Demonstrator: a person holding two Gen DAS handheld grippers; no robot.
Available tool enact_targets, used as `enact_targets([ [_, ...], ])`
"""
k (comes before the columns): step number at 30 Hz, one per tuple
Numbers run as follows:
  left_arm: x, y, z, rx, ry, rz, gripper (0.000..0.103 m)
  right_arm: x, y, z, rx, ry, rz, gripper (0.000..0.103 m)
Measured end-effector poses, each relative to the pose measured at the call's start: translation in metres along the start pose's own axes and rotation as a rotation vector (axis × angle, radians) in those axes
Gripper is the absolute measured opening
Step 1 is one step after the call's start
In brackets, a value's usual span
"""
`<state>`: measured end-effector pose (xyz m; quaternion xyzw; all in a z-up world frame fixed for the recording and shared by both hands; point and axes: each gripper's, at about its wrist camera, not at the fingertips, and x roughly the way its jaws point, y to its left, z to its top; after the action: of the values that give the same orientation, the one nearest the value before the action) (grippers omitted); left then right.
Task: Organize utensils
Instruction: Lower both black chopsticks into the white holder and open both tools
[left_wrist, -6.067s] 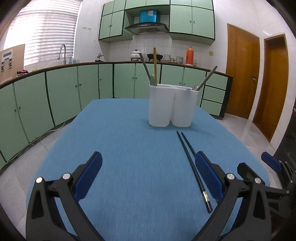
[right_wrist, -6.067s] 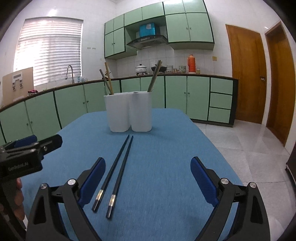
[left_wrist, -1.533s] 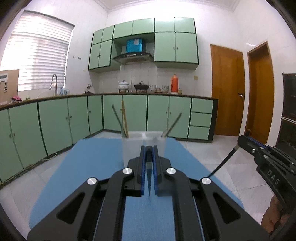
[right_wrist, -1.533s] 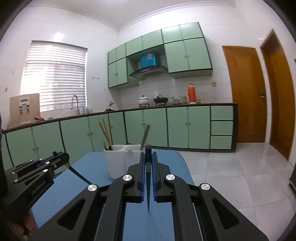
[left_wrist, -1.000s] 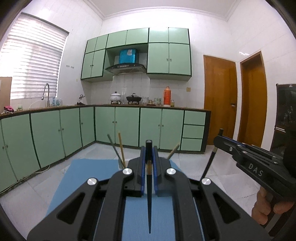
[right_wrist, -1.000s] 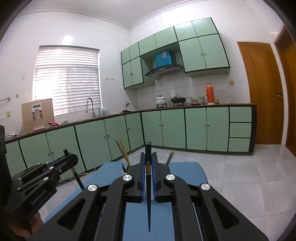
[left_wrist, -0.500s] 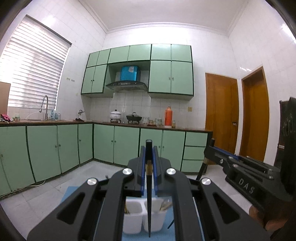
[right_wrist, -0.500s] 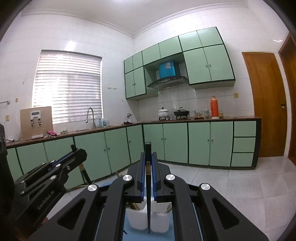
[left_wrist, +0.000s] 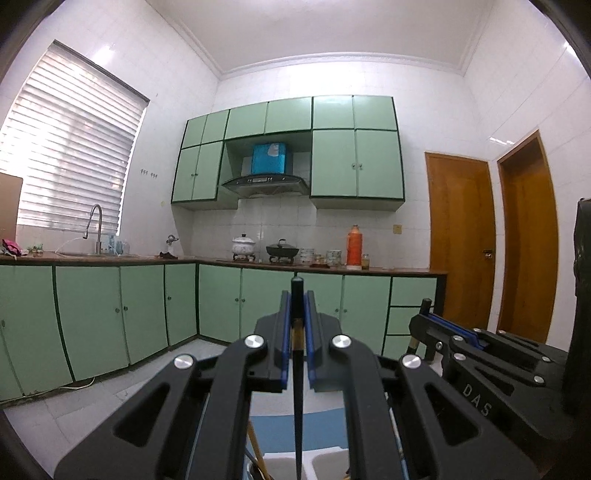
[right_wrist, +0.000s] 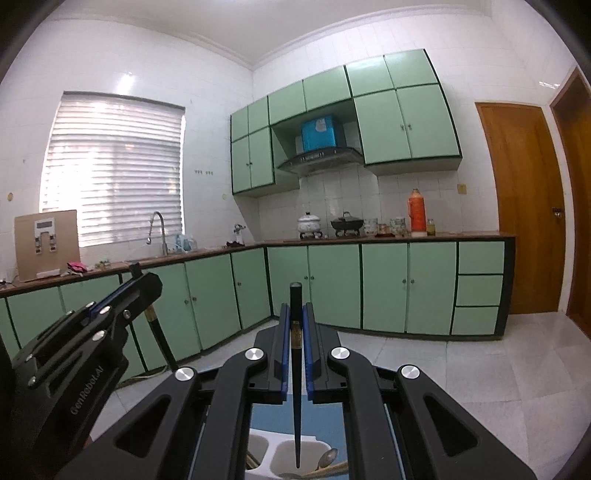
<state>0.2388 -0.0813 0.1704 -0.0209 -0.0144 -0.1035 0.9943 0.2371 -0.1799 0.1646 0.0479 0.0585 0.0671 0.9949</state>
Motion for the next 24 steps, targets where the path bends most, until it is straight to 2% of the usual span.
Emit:
enact_targets([
  [11,0.051,0.026,-0.047,-0.026,0.115,0.019,0.006,0.045,-0.002,-0.043,0.003,0.087,-0.012,0.007],
  [24,0.061,0.043,-0.084,-0.033,0.202,0.017,0.006,0.063,0.001,-0.081,-0.008,0.159,-0.021,0.007],
])
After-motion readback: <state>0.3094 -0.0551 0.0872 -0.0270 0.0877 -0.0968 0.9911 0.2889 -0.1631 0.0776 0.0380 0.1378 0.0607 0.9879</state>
